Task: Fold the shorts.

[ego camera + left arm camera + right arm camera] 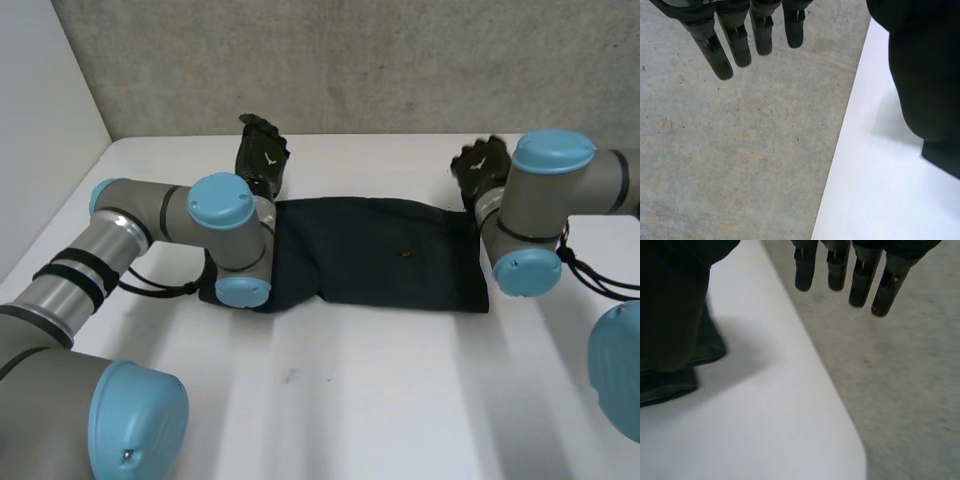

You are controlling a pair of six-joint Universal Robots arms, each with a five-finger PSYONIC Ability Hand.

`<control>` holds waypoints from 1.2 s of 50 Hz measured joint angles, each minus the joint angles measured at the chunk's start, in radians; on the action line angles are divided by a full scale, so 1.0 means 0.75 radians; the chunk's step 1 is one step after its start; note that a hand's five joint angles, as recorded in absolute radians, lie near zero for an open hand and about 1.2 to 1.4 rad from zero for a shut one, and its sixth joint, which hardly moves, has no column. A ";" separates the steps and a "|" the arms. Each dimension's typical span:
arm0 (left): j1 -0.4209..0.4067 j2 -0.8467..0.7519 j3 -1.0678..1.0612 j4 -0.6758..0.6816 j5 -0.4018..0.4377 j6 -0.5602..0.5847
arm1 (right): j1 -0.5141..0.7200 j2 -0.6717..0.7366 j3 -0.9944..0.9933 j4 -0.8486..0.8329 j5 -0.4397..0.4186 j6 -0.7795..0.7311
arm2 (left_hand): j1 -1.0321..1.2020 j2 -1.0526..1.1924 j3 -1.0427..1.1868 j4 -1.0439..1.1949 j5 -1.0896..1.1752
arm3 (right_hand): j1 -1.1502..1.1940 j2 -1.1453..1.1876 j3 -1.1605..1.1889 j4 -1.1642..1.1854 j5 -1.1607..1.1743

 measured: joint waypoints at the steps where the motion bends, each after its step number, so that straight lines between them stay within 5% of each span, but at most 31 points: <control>1: -0.002 0.000 0.000 0.001 -0.003 -0.003 | -0.001 -0.033 0.017 -0.022 0.026 0.023 | -0.002 -0.016 -0.017 -0.017 -0.016 | 0.000 0.000 0.000 0.000 0.000; 6: -0.037 0.104 -0.078 -0.072 -0.067 -0.138 | -0.006 -0.247 0.158 -0.049 0.040 0.186 | -0.002 -0.026 -0.023 -0.023 -0.019 | -0.060 -0.080 -0.095 -0.080 -0.089; 11: -0.043 0.309 -0.264 -0.225 -0.057 -0.384 | -0.013 -0.584 0.433 -0.014 -0.101 0.453 | -0.002 -0.026 -0.023 -0.023 -0.019 | -0.060 -0.080 -0.095 -0.080 -0.089; 18: -0.010 0.711 -0.724 -0.289 0.109 -0.804 | -0.050 -0.778 0.725 0.133 -0.279 0.623 | -0.002 -0.026 -0.023 -0.023 -0.019 | -0.060 -0.080 -0.095 -0.080 -0.089; 22: 0.032 0.966 -1.083 -0.176 0.209 -0.966 | -0.072 -0.797 0.876 0.194 -0.325 0.667 | -0.002 -0.027 -0.023 -0.023 -0.019 | -0.060 -0.080 -0.095 -0.080 -0.089; 30: 0.107 1.343 -1.748 0.228 0.292 -1.064 | -0.098 -0.719 1.081 0.063 -0.335 0.681 | -0.002 -0.027 -0.023 -0.023 -0.019 | -0.057 -0.077 -0.084 -0.077 -0.088; 38: 0.163 1.435 -2.050 0.478 0.294 -1.147 | -0.107 -0.564 1.087 -0.113 -0.315 0.658 | -0.002 -0.027 -0.023 -0.023 -0.019 | 0.201 0.244 0.241 0.219 0.176; 44: 0.189 1.423 -2.073 0.481 0.375 -1.238 | -0.126 -0.504 1.056 -0.174 -0.302 0.638 | -0.002 -0.027 -0.023 -0.023 -0.019 | 0.743 1.133 1.096 1.102 0.974; 54: 0.206 1.459 -2.048 0.382 0.465 -1.265 | -0.203 -0.625 1.082 -0.168 -0.286 0.513 | -0.002 -0.027 -0.023 -0.023 -0.019 | 0.853 1.178 1.173 1.186 1.052; 60: 0.205 1.569 -2.021 0.262 0.433 -1.267 | -0.234 -0.738 1.077 -0.141 -0.251 0.175 | -0.002 -0.027 -0.023 -0.023 -0.019 | 0.872 1.179 1.173 1.189 1.064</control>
